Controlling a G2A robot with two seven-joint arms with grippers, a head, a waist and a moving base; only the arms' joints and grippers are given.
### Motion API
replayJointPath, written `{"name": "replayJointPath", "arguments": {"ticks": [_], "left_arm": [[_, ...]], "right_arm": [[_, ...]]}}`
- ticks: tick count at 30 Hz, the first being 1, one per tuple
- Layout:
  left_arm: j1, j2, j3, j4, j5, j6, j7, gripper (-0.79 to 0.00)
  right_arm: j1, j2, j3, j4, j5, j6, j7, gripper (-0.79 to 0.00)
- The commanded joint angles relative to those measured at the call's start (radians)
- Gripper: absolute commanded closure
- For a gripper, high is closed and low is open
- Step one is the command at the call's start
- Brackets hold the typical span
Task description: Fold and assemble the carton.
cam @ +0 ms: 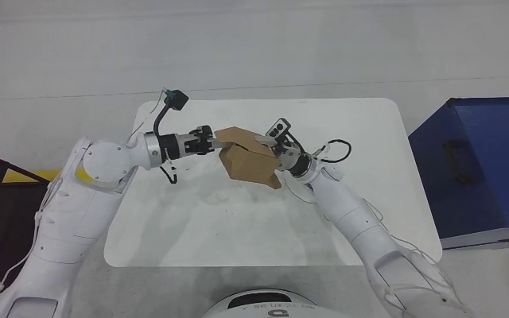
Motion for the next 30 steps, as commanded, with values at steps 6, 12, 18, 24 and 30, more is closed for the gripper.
{"name": "replayJointPath", "arguments": {"ticks": [6, 12, 18, 24, 30], "left_arm": [[-0.010, -0.003, 0.014, 0.000, 0.009, 0.010, -0.004, -0.785], [-0.024, -0.008, 0.040, 0.001, 0.033, 0.022, -0.003, -0.785], [-0.034, -0.009, 0.030, 0.025, -0.007, 0.024, -0.023, -0.785], [-0.016, -0.002, -0.016, 0.017, -0.036, 0.009, -0.029, -0.785], [0.023, 0.007, -0.071, -0.025, -0.100, -0.048, -0.058, -0.785]], "right_arm": [[0.002, -0.005, 0.000, 0.004, -0.011, 0.004, -0.002, 0.000], [0.001, -0.008, 0.003, 0.006, -0.017, 0.004, 0.000, 0.000], [-0.002, -0.009, 0.011, 0.007, -0.018, 0.005, 0.008, 0.000], [-0.004, -0.011, 0.018, 0.007, -0.021, 0.008, 0.013, 0.000], [-0.004, -0.012, 0.023, 0.009, -0.024, 0.014, 0.015, 0.000]]}}
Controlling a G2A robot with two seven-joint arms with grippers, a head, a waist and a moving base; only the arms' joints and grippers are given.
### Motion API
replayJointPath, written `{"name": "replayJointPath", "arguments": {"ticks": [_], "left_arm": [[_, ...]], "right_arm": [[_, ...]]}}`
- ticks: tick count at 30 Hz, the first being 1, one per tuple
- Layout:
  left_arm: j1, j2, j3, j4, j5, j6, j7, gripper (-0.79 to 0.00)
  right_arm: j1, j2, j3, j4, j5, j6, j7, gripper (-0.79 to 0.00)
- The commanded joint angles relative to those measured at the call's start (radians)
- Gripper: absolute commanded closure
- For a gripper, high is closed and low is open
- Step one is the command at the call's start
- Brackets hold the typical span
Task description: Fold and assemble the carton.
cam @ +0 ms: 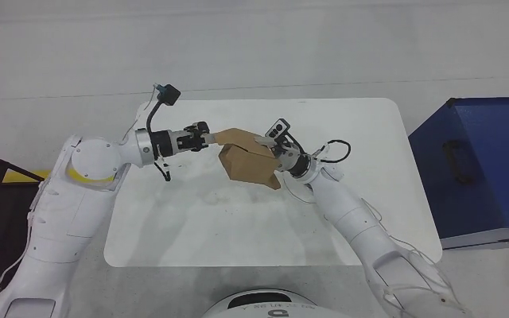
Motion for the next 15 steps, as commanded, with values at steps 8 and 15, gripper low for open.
{"name": "replayJointPath", "arguments": {"ticks": [8, 15], "left_arm": [[0.009, 0.002, 0.009, -0.023, -0.050, -0.043, -0.072, -0.785], [-0.017, -0.006, 0.071, -0.025, 0.024, -0.053, -0.062, -0.785]], "right_arm": [[0.003, -0.002, -0.004, 0.000, -0.032, -0.002, 0.024, 0.000], [0.001, -0.003, 0.004, 0.003, -0.030, 0.000, 0.024, 0.000]]}}
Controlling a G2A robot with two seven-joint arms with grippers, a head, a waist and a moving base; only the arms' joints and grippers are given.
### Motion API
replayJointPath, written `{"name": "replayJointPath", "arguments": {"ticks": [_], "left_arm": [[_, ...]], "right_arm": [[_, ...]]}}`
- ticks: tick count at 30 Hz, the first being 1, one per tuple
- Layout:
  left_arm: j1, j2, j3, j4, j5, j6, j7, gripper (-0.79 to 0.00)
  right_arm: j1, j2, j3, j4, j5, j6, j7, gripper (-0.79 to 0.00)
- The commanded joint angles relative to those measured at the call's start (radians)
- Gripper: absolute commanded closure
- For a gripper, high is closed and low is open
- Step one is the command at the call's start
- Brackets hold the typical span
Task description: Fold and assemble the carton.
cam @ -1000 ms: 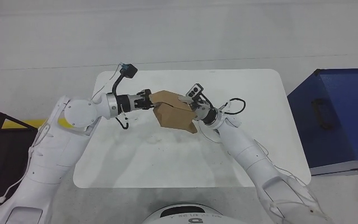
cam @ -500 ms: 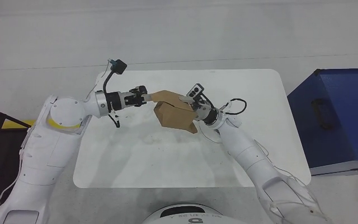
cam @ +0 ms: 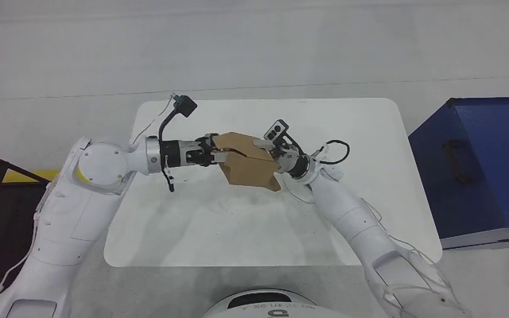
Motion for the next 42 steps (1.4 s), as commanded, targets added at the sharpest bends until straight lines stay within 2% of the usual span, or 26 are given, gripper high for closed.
{"name": "replayJointPath", "arguments": {"ticks": [1, 5, 8, 13, 20, 25, 29, 34, 42], "left_arm": [[-0.005, -0.001, 0.007, 0.003, 0.024, 0.002, 0.011, -0.785], [-0.005, -0.002, 0.018, 0.000, 0.074, 0.016, 0.044, -0.785], [-0.006, -0.003, 0.017, 0.003, 0.053, 0.012, 0.046, -0.785], [-0.003, 0.003, -0.026, 0.007, 0.009, -0.001, 0.035, -0.785], [0.042, 0.014, -0.101, -0.019, -0.012, -0.011, 0.050, -0.785], [0.068, 0.022, -0.128, -0.049, -0.058, -0.051, -0.011, -0.785], [0.075, 0.022, -0.107, -0.070, 0.008, -0.015, -0.006, -0.785], [0.060, 0.015, -0.044, -0.081, 0.087, 0.040, 0.027, -0.785], [0.047, 0.010, -0.014, -0.085, 0.121, 0.065, 0.053, -0.785]], "right_arm": [[0.000, 0.000, 0.002, 0.001, -0.001, 0.002, 0.001, 0.000], [0.001, -0.001, 0.003, 0.002, -0.004, 0.007, 0.002, 0.000], [0.002, -0.002, 0.005, 0.004, -0.004, 0.010, 0.002, 0.000], [0.004, -0.003, 0.010, 0.008, -0.002, 0.011, 0.005, 0.000], [0.007, -0.006, 0.012, 0.013, -0.005, 0.015, 0.005, 0.000], [0.008, -0.008, 0.011, 0.016, -0.008, 0.017, 0.003, 0.000], [0.009, -0.010, 0.010, 0.018, -0.011, 0.016, 0.003, 0.000], [0.006, -0.011, 0.013, 0.016, -0.013, 0.013, 0.007, 0.000], [0.001, -0.010, 0.019, 0.011, -0.017, 0.016, 0.007, 0.000]]}}
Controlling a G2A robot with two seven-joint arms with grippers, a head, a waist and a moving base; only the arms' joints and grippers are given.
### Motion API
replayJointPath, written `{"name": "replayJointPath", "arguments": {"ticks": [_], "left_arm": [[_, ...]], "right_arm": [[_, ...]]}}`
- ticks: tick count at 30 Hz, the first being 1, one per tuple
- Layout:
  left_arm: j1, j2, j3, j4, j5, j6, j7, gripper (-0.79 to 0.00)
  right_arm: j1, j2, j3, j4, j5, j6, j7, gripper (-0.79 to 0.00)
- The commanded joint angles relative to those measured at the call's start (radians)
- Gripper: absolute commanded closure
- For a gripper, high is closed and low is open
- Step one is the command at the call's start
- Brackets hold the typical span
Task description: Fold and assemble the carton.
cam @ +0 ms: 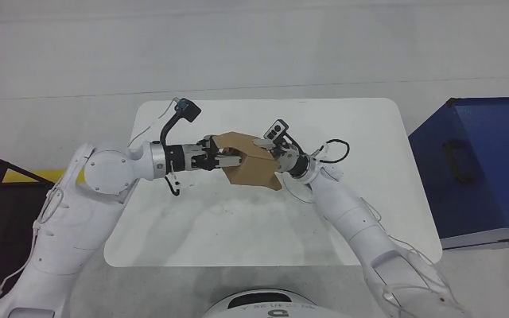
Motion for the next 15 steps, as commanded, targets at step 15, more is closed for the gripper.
{"name": "replayJointPath", "arguments": {"ticks": [15], "left_arm": [[0.044, 0.010, -0.149, 0.082, -0.346, 0.045, -0.026, -0.785]], "right_arm": [[-0.027, 0.008, 0.022, -0.052, -0.028, -0.028, -0.043, 0.000]]}}
